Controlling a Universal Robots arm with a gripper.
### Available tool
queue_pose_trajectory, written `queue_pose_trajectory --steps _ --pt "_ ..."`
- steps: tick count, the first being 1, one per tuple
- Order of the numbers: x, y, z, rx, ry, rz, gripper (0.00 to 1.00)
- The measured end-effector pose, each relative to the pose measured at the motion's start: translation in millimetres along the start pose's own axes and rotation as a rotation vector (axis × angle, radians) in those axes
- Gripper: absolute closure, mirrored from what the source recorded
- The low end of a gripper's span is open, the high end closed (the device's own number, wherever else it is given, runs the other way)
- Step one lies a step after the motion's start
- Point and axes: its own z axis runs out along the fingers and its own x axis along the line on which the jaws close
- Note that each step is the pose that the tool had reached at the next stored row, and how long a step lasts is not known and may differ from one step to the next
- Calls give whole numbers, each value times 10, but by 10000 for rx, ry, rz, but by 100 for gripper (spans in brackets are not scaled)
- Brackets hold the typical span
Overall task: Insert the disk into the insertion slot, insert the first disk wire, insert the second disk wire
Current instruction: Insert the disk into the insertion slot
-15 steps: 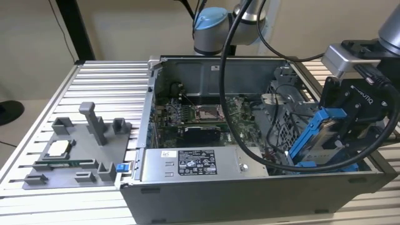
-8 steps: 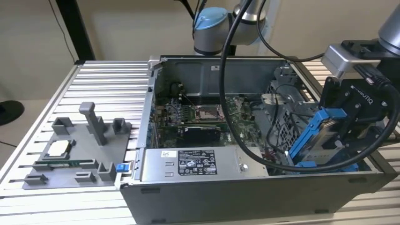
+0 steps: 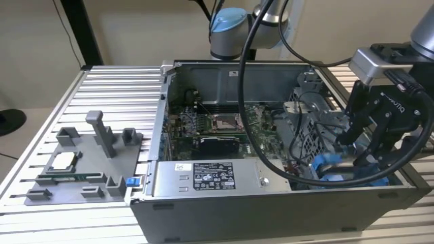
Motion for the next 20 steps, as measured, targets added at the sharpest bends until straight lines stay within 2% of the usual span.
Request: queue_pose_trajectory --steps 17,19,20 --pt "0 0 5 0 -1 0 0" --pt "0 1 -15 1 -4 1 0" --pt "-1 4 -49 0 -4 1 0"
